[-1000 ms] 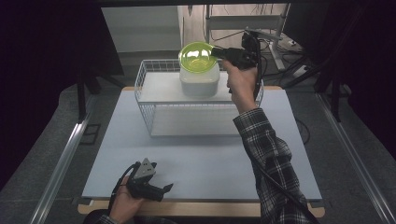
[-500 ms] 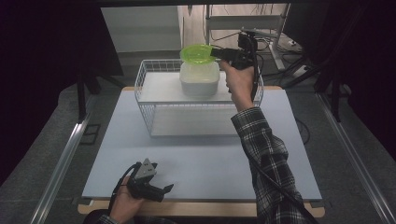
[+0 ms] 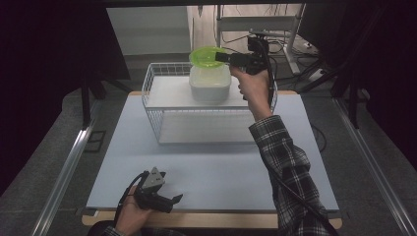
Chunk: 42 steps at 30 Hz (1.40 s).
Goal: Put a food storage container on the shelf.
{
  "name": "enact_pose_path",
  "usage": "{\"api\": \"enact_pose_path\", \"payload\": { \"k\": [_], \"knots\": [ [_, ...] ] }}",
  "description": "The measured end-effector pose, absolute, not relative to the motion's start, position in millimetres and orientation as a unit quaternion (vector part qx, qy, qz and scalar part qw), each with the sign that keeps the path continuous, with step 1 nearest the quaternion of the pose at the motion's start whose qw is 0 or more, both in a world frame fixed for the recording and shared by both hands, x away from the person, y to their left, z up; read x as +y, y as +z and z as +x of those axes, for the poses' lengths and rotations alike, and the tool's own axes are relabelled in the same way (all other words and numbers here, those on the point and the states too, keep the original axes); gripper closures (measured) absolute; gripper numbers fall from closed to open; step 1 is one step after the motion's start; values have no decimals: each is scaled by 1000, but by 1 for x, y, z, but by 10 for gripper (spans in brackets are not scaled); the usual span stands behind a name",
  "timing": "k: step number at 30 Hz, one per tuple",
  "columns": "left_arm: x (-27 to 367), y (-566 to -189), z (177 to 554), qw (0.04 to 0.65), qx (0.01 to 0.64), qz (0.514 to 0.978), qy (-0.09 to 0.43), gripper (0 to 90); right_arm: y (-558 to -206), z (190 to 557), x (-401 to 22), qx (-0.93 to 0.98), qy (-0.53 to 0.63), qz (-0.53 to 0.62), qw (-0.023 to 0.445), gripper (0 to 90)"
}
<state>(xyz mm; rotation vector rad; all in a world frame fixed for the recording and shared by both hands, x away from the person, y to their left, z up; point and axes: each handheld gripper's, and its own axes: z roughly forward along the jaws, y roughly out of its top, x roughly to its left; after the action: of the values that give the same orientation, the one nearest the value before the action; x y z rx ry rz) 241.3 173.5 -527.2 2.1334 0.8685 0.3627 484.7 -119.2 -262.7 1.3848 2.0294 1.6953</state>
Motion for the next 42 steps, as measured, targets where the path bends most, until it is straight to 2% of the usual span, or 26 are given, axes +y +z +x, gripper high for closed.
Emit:
{"api": "enact_pose_path", "payload": {
  "k": [7,20,42],
  "knots": [
    [173,-528,242,392,343,842,143,21,-272,473,-128,700,563,433,81,198],
    [177,-526,243,411,357,828,138,20,-291,443,-145,738,543,384,112,114],
    [179,-526,244,419,359,823,133,17,-338,401,-158,778,512,340,129,60]
  ]
}}
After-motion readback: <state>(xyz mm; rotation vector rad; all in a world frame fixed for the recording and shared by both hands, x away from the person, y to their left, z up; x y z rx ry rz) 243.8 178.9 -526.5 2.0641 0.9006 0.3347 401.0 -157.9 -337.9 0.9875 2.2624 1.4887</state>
